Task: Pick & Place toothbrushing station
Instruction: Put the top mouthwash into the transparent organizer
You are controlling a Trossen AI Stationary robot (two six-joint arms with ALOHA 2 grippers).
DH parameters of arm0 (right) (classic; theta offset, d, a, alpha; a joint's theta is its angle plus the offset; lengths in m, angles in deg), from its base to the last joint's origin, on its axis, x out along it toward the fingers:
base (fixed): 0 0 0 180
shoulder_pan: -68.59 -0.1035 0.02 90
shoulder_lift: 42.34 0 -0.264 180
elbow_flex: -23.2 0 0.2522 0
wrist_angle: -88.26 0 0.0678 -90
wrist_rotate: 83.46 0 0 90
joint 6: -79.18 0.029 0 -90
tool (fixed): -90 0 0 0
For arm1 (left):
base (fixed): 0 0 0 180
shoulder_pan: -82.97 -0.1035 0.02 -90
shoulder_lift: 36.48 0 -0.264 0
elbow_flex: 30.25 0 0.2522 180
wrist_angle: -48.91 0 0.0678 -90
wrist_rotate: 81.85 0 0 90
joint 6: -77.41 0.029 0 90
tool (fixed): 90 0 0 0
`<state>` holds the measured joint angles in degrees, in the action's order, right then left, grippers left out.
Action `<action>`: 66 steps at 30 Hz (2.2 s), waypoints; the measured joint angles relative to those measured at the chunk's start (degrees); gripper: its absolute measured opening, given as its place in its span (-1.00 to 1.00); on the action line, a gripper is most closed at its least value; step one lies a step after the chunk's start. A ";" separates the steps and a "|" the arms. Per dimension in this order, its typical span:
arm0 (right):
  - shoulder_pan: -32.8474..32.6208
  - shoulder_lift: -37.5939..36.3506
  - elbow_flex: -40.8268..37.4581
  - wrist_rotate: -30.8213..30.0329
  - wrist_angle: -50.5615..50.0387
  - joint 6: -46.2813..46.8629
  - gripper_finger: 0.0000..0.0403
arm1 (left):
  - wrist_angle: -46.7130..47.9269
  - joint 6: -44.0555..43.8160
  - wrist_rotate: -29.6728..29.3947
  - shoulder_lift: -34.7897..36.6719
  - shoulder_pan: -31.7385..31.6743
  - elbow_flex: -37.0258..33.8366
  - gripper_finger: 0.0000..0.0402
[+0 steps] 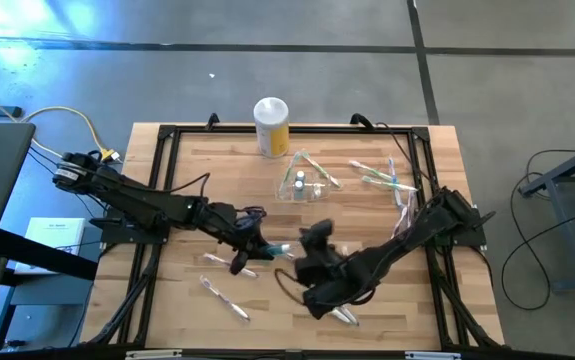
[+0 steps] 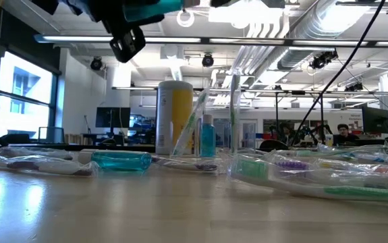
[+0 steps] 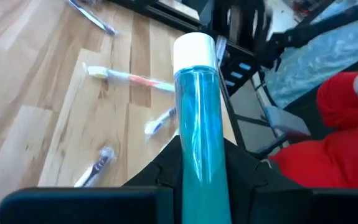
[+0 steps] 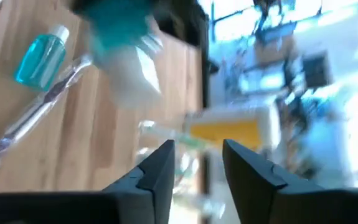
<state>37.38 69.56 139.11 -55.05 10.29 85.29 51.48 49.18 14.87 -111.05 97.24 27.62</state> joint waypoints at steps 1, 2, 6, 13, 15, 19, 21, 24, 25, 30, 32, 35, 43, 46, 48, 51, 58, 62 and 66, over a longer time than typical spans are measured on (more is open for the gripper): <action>-0.19 -0.66 0.03 1.42 -3.23 5.34 -0.33 | -0.16 0.13 -0.02 0.02 0.01 0.00 -0.69; -0.19 -1.46 0.03 3.72 -7.06 11.12 -0.32 | -0.51 0.40 -0.25 0.04 -0.01 0.02 -0.69; -0.79 -4.39 0.01 9.73 -18.92 33.19 -0.32 | -0.17 1.57 -2.59 0.04 -0.01 0.02 -0.69; -4.77 -4.88 -0.01 6.18 -25.61 46.54 -0.37 | 0.48 5.03 -6.09 0.04 -0.01 0.02 -0.69; -6.20 -4.86 -0.01 4.82 -25.63 47.24 -0.38 | 1.24 5.63 -6.23 0.04 -0.01 0.02 -0.69; -8.82 -4.86 -0.01 0.30 -25.72 51.77 -0.39 | 1.31 6.88 -6.23 0.04 0.01 0.02 -0.69; -10.03 -4.86 -0.03 -2.61 -25.73 54.49 -0.39 | 1.32 7.89 -6.25 0.04 0.01 0.02 -0.69; -11.03 -4.88 -1.77 -7.16 -25.74 60.10 -0.39 | 1.41 8.98 -6.33 0.04 -0.01 0.02 -0.69; -11.05 -4.98 -2.78 -8.15 -25.75 62.60 -0.39 | 1.47 9.37 -6.57 0.05 -0.01 0.02 -0.69; -10.47 -7.75 -8.96 -10.61 -25.09 76.00 -0.39 | 1.32 13.06 -10.30 0.04 0.01 0.02 -0.69; -10.40 -8.63 -11.76 -10.32 -23.90 78.17 -0.39 | 0.92 14.78 -12.09 0.04 0.01 0.02 -0.69; -10.32 -10.46 -15.03 -9.09 -23.32 80.14 -0.39 | 0.82 16.33 -13.86 0.04 0.00 0.02 -0.69; -4.70 -14.59 -27.90 3.62 -15.42 86.53 -0.39 | 0.73 17.61 -14.86 0.07 0.01 0.02 -0.69; -2.49 -16.83 -33.80 5.05 -2.45 80.55 -0.39 | 0.93 17.55 -14.85 0.07 0.01 0.02 -0.69; -0.95 -18.39 -37.33 7.09 9.29 71.83 -0.40 | 1.15 17.53 -14.86 0.07 0.01 0.00 -0.69; 1.14 -21.39 -42.13 11.05 30.38 55.24 -0.44 | 1.13 17.51 -14.86 0.07 0.01 0.00 -0.69; 4.31 -25.40 -50.18 18.39 62.94 30.45 -0.55 | 1.10 17.50 -14.88 0.07 0.01 0.00 -0.69; 5.17 -25.43 -51.75 21.46 68.79 22.56 -0.55 | 1.13 17.48 -14.88 0.09 0.01 0.00 -0.69; 5.45 -25.45 -51.70 21.42 69.61 20.06 -0.54 | 1.60 17.26 -14.88 0.09 0.01 0.00 -0.69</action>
<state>42.83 44.11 87.41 -33.63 79.90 105.35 53.07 66.45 -0.02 -110.96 97.25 27.62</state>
